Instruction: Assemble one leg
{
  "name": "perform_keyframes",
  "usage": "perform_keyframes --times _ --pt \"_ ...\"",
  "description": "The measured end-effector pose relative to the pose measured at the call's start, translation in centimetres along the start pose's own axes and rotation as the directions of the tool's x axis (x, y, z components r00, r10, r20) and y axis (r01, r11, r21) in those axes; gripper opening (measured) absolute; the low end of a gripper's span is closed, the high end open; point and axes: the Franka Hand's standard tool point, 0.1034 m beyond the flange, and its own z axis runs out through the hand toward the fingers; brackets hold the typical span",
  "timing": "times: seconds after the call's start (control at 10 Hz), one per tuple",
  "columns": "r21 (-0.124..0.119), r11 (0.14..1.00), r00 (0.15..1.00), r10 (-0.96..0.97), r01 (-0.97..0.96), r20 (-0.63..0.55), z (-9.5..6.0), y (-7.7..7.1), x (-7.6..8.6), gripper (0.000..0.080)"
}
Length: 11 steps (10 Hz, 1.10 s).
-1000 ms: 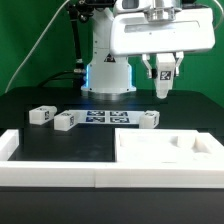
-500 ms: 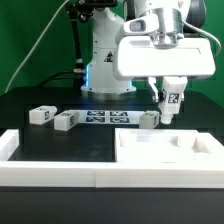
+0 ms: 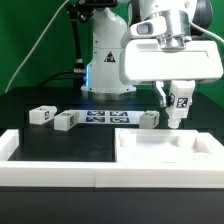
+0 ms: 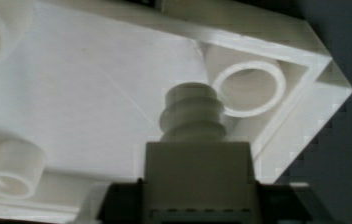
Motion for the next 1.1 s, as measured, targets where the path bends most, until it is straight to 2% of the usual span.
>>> perform_keyframes --times 0.2,0.3,0.5,0.8,1.1 --pt "0.000 1.000 1.000 -0.002 0.002 -0.004 0.0 0.0 0.4 0.0290" --pt "0.003 1.000 1.000 -0.004 0.004 -0.006 0.4 0.3 1.4 0.0290" --pt "0.009 1.000 1.000 0.004 -0.004 -0.019 1.5 0.7 4.3 0.0290" --pt "0.021 1.000 0.998 0.003 -0.002 -0.055 1.7 0.4 8.7 0.0290" --pt "0.021 1.000 0.999 0.003 -0.002 -0.045 1.9 0.4 8.1 0.0290"
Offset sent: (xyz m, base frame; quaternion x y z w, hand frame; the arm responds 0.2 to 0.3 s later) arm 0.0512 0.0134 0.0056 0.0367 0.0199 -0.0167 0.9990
